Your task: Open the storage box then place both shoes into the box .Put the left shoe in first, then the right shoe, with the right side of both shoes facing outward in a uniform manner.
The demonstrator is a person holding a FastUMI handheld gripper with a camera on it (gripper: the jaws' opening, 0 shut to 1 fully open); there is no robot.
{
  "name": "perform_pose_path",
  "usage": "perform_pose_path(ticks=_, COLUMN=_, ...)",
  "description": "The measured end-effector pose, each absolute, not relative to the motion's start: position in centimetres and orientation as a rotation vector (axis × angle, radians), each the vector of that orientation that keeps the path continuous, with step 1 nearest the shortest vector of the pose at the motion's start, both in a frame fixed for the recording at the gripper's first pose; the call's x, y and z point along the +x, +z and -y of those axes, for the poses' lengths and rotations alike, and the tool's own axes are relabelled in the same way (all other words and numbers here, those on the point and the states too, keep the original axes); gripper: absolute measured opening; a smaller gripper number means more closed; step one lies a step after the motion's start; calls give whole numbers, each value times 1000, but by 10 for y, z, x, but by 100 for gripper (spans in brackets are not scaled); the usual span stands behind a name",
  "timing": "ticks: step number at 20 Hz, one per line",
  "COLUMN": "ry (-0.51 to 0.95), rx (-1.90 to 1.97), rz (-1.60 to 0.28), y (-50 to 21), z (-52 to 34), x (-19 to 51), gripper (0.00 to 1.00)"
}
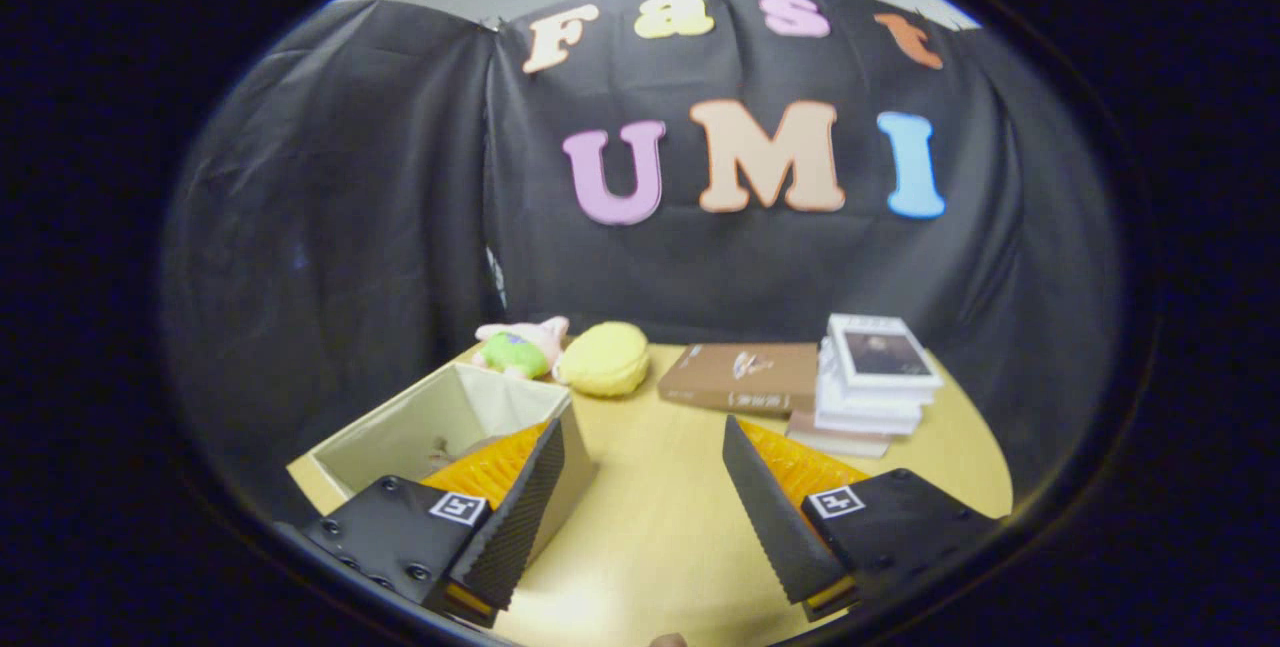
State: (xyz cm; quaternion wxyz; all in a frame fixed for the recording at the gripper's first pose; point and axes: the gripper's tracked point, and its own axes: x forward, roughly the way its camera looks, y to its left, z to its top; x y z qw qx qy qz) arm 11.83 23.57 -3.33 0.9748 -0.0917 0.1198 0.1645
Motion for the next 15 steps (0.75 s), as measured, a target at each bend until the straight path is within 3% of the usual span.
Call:
perform_pose_path(ticks=6, ry=289, rx=-210, rz=14, y=-3, z=-221, x=97, gripper=100)
perform_pose_path(ticks=15, ry=261, rx=-190, rz=43, y=-11, z=-190, x=82, gripper=100)
